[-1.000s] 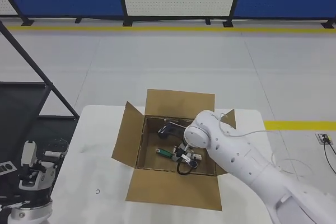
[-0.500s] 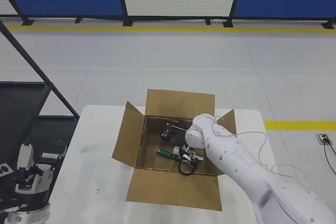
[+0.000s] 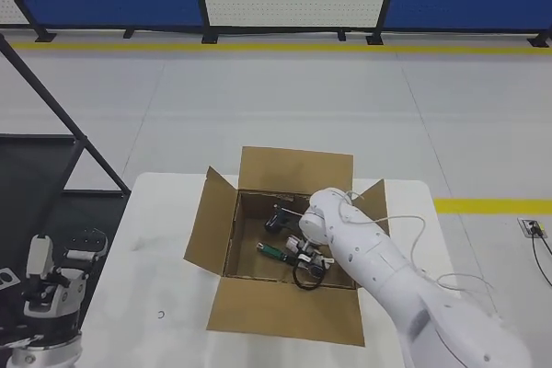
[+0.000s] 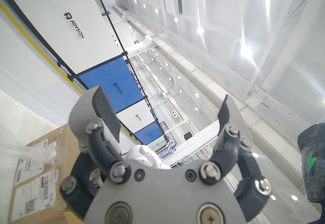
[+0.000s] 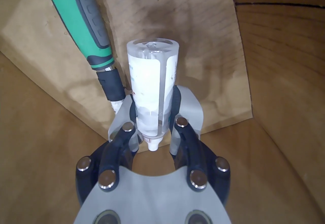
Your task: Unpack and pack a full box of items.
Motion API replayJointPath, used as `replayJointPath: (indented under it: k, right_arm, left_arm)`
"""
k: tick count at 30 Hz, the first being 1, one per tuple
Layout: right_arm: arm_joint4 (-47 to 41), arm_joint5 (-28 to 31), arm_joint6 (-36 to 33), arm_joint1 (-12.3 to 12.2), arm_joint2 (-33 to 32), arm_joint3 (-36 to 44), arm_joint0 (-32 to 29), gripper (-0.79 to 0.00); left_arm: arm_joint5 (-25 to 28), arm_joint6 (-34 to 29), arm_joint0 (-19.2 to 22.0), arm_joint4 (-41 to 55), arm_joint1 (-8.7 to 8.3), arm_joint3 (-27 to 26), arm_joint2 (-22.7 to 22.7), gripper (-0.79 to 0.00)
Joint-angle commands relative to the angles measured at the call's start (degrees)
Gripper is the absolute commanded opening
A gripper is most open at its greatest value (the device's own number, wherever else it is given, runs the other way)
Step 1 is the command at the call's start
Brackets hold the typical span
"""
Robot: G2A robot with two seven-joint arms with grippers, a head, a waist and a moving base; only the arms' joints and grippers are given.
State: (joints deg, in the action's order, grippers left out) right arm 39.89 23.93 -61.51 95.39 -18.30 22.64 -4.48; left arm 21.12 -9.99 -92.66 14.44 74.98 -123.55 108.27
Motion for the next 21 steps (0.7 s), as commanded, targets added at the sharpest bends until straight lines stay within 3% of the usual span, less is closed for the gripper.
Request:
replayJointPath:
  k: [1, 7, 12, 17, 21]
  right_arm:
    - [0.0, 0.3, 0.3, 0.3, -0.2, -0.9, 0.2, -0.785]
    - [0.3, 2.9, 3.1, 0.3, -1.2, -1.6, 1.3, -0.785]
    - [1.7, 4.9, 7.2, -1.4, -2.5, 1.5, 1.8, -0.785]
    - [4.5, 4.5, 10.9, -5.5, -5.2, 10.1, 0.8, -0.785]
    - [7.7, -0.5, 7.5, -10.7, -9.7, 24.9, -2.7, -0.785]
  left_arm:
    - [-0.1, 0.0, 0.1, 0.2, 0.00, 0.0, 0.0, 0.000]
    - [-0.2, -0.1, 0.6, 0.1, -0.02, 0.1, -0.3, 0.000]
    - [-0.8, -0.6, 1.5, -0.6, -0.06, 0.3, -1.6, 0.000]
    - [-1.6, -1.4, 2.9, -1.6, -0.12, 0.8, -3.3, 0.000]
    - [-2.0, -1.6, 3.8, -2.2, -0.16, 1.0, -4.4, 0.000]
